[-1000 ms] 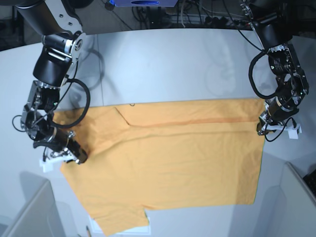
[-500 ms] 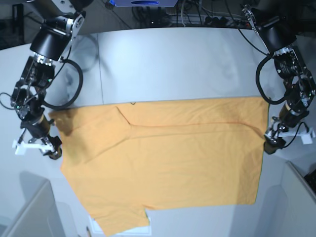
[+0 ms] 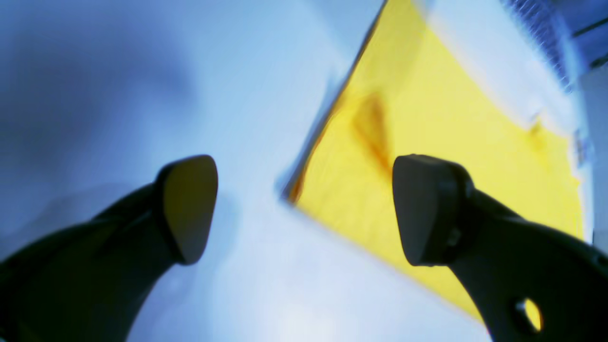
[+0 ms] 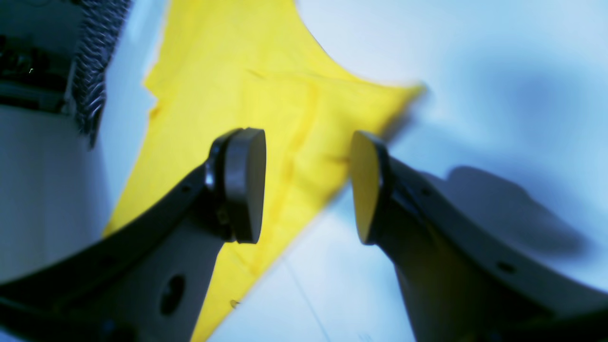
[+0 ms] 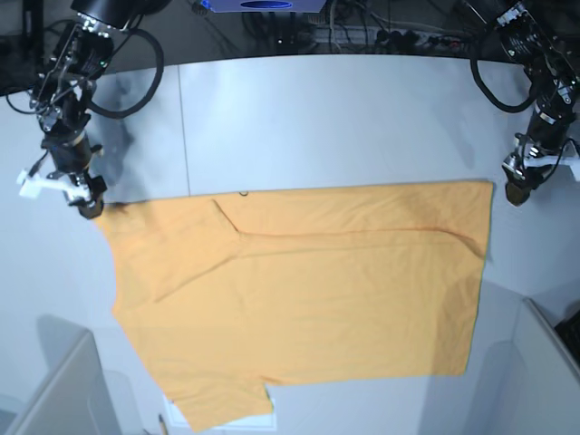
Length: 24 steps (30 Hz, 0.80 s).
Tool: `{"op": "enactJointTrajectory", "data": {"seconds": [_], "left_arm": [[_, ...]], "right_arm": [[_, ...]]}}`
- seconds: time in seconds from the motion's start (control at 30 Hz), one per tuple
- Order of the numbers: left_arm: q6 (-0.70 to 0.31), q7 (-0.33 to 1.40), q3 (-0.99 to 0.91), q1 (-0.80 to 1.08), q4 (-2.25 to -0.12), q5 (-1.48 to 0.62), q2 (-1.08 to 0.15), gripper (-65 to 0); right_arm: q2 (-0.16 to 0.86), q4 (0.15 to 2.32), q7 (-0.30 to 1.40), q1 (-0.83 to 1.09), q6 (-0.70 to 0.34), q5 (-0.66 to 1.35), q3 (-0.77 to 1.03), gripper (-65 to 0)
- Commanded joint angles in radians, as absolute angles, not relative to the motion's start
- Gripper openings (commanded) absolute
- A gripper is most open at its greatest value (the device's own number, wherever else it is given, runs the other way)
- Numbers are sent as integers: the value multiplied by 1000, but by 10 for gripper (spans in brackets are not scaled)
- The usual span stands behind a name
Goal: Fold the T-shirt properly
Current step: 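Release the shirt and raise both grippers back toward the shoulders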
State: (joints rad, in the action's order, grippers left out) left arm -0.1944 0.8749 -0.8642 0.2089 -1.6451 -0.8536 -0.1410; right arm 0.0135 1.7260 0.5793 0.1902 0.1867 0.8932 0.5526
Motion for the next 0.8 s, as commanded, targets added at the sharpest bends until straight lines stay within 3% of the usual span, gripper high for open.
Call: {"op": "enactJointTrajectory", "data": {"seconds": [0.0, 0.37, 0.63, 0.77], "left_arm": [[-236, 851, -868, 216, -1659, -869, -160, -94], [-269, 849, -866, 222, -1552, -871, -150, -94], [-269, 849, -865, 189, -1481, -868, -136, -94], [-269, 849, -860, 185, -1477, -868, -137, -94]], "right_arm": [[8, 1742, 568, 197, 165, 928, 553, -380], [-12, 1701, 565, 211, 165, 921, 558, -380], [-12, 1508, 565, 85, 165, 805, 558, -369], [-10, 1457, 565, 35, 165, 805, 558, -287]]}}
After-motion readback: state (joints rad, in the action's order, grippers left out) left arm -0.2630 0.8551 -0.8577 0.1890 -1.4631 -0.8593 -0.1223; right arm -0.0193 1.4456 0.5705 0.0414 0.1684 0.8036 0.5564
